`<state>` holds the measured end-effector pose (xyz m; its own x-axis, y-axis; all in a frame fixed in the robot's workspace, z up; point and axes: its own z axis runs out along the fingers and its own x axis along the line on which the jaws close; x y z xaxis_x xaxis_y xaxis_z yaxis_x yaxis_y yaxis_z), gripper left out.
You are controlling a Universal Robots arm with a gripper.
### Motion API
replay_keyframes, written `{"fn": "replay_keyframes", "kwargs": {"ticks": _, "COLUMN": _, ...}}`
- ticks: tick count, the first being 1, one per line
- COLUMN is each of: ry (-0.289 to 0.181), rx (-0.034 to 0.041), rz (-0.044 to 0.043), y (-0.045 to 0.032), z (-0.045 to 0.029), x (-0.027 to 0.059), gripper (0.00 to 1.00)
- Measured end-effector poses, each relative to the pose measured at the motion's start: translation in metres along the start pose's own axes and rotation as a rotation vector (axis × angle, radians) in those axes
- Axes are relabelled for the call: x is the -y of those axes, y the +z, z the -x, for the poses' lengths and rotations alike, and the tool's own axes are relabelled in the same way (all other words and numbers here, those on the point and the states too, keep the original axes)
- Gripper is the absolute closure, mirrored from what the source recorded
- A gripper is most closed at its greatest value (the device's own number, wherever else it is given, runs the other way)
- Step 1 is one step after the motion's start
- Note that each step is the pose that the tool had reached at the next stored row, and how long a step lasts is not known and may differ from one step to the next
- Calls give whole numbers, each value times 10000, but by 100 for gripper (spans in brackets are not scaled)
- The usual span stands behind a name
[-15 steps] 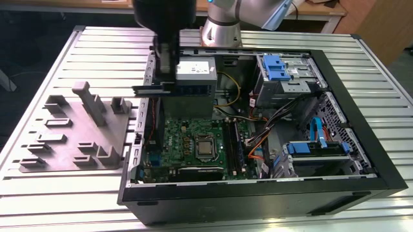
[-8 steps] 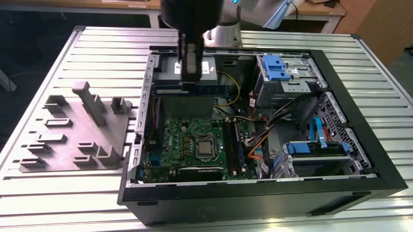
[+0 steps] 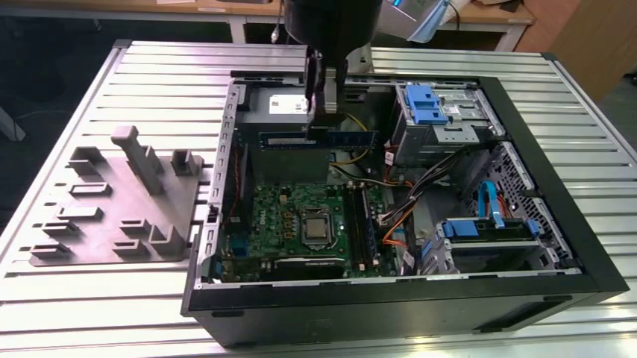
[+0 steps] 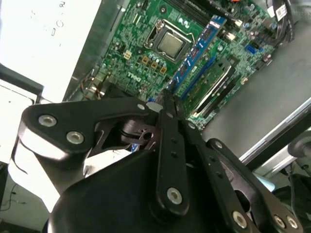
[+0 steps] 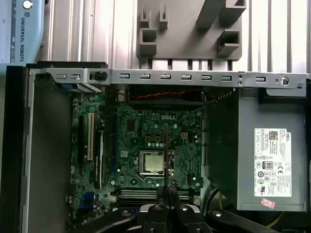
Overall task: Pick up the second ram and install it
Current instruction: 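Pick up the second ram and move it above second insertion slot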
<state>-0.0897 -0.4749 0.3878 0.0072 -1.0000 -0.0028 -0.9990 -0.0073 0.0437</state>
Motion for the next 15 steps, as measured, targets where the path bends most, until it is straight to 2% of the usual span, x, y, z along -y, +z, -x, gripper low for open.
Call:
{"fn": "replay_keyframes", "kwargs": {"ticks": 3, "ry": 1, "rx": 3, "rz": -1, "y": 4, "z": 1, "x": 1, "gripper": 89}}
{"fn": "replay_keyframes", "kwargs": {"ticks": 6, "ry": 0, "rx": 0, "rz": 0, "y": 52, "z": 0, "x": 10, "gripper": 89}}
{"fn": "replay_keyframes", "kwargs": {"ticks": 12, "ry": 0, "rx": 1, "rz": 7, "y": 136, "z": -1, "x": 122, "gripper": 89}}
{"fn": "replay_keyframes", "kwargs": {"ticks": 15, "ry": 1, "rx": 1, "rz": 9, "y": 190, "z": -1, "x": 131, "gripper": 89}}
